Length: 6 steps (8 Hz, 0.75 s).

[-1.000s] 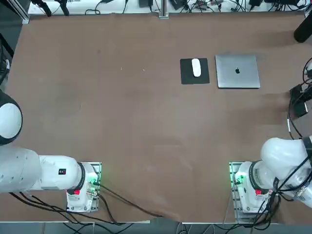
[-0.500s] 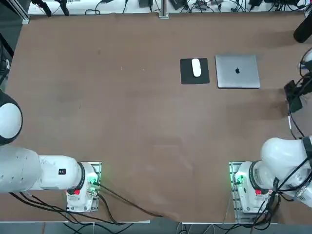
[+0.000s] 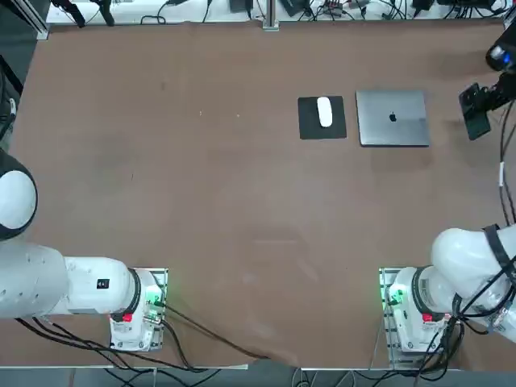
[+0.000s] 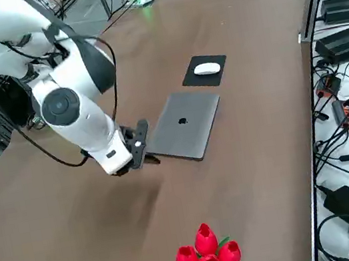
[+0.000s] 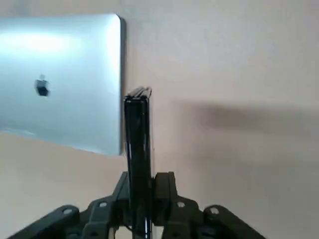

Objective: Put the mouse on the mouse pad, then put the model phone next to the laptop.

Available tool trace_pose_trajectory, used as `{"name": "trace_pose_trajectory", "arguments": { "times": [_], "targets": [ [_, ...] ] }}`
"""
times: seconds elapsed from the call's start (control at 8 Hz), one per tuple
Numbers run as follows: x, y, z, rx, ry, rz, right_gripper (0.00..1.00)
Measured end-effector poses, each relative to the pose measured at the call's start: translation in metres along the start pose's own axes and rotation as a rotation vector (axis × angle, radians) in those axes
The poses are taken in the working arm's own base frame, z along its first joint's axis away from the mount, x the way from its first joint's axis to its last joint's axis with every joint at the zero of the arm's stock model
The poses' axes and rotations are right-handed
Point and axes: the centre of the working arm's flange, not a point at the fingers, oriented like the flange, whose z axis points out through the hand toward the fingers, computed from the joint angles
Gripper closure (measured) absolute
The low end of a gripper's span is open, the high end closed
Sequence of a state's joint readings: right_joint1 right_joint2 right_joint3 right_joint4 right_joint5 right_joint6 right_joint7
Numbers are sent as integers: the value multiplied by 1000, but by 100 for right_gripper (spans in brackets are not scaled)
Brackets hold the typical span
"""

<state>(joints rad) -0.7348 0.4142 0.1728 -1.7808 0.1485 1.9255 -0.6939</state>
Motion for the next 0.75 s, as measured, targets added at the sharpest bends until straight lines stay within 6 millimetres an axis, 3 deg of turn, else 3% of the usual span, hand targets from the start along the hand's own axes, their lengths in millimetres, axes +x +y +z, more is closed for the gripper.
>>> {"name": "trace_pose_trajectory", "arguments": {
  "times": [0.12,0.25,0.62,0.75],
  "targets": [
    [6,6,-4,31,4,8,84],
    [13,14,7,68,12,18,84],
    [32,23,78,223,2,52,84],
    [34,25,91,241,-6,53,84]
  ]
}}
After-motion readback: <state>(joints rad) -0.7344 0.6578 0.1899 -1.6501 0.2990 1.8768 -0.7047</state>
